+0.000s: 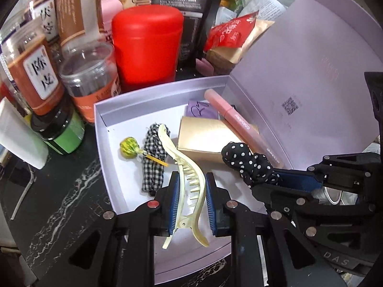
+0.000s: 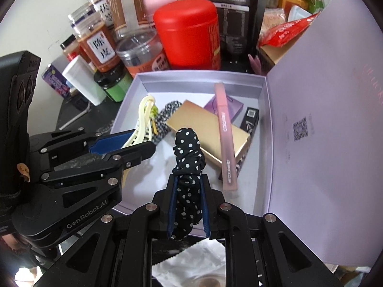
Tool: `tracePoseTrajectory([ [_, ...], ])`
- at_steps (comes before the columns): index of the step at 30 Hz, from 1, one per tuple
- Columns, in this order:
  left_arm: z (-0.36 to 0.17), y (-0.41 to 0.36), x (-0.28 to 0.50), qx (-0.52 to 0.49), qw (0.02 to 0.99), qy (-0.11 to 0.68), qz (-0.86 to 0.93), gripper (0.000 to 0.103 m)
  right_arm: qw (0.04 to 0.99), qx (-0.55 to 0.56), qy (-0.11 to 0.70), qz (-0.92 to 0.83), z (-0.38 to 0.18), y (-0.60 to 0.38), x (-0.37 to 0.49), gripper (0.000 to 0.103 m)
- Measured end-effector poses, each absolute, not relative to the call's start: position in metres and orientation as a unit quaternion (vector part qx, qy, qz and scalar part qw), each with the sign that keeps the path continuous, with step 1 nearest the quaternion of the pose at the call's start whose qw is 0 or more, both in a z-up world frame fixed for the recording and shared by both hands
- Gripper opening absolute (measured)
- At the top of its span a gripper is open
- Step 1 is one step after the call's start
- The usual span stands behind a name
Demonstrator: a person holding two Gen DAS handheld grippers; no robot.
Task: Organize rigid objects
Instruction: 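Open both tools to drop the claw clip and scrunchie into the gift box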
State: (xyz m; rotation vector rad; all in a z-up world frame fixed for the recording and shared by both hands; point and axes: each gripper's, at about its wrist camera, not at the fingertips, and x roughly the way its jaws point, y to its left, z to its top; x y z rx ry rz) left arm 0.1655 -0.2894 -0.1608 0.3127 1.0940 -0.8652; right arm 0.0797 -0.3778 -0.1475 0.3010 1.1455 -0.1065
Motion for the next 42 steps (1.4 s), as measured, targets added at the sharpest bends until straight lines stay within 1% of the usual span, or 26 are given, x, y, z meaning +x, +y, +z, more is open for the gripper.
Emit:
tracePoseTrajectory([
  [4,-0.169,-0.292,0.163,0.143,0.75,0.504,-0.404,0.021,0.829,0.134,0.542,-0.043,-0.153,-0.377,0.078,0.018],
  [12,-0.187,-0.297,0.171,0.144,0.739,0.523,-0.4,0.021,0.816,0.153,0.557,-0.037,-0.168,-0.379,0.082,0.018],
  [26,-0.211,-0.306,0.188,0.133,0.717,0.565,-0.385,0.021,0.795,0.148,0.586,-0.045,-0.186,-0.379,0.099,0.018],
  [42,-0.196,-0.312,0.182,0.15,0.73,0.564,-0.355,0.021,0.787,0.153,0.595,-0.066,-0.186,-0.387,0.1,0.019],
])
